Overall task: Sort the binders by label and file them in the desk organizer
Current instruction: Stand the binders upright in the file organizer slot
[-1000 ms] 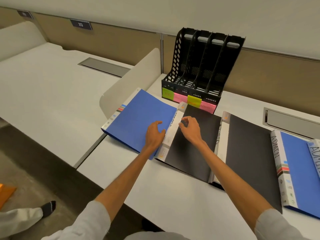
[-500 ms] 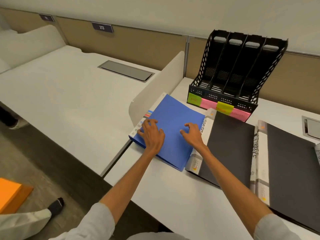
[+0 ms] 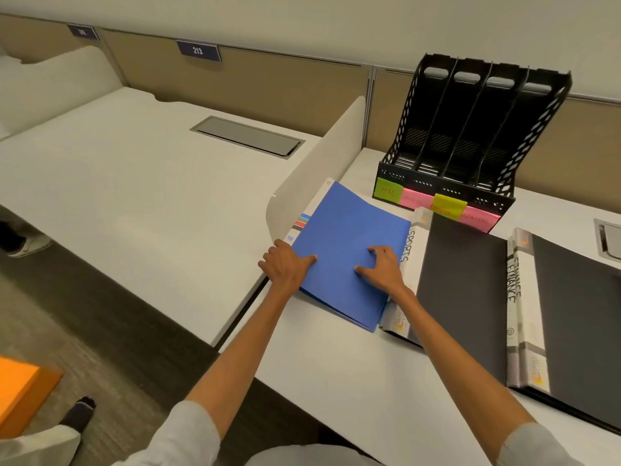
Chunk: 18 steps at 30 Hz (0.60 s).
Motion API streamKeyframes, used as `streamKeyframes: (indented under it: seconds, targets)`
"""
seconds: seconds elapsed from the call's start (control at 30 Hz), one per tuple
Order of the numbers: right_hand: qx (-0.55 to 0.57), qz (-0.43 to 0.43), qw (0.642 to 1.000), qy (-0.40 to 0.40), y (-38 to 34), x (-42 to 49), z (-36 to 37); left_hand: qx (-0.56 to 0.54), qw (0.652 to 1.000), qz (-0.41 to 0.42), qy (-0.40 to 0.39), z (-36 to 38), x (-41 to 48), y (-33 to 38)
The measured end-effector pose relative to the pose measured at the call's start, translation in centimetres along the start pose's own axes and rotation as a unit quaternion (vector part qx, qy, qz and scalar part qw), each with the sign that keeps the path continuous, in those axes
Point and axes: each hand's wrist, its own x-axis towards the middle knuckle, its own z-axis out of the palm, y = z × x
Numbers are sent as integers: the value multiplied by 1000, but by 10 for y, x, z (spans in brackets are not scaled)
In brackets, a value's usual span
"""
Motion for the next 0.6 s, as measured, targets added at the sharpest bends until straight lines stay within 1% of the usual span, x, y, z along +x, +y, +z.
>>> streamKeyframes:
  seconds: [0.1,0.3,0.5,0.53,0.57,0.6]
  targets:
    - [2,6,1000,4,-2,-3,1,-62,998,4,-33,-12,6,-6]
    - [-9,12,1000,3,-7,-8,4,-153,988,23,-28,-16,-1,-13]
    - [13,29,1000,0,-10,-9,0,-226,973,14,-33,-25,1,-7]
    - [20,32,999,0,-11,-8,-1,-249,968,5,-43,-28,3,-6]
    - [28,35,999,1,-12,-8,-2,-302,950,-23,-73,-31,4,-5]
    - [34,38,999,3,-13,-7,-4,-378,914,-67,-129,-36,6,-3]
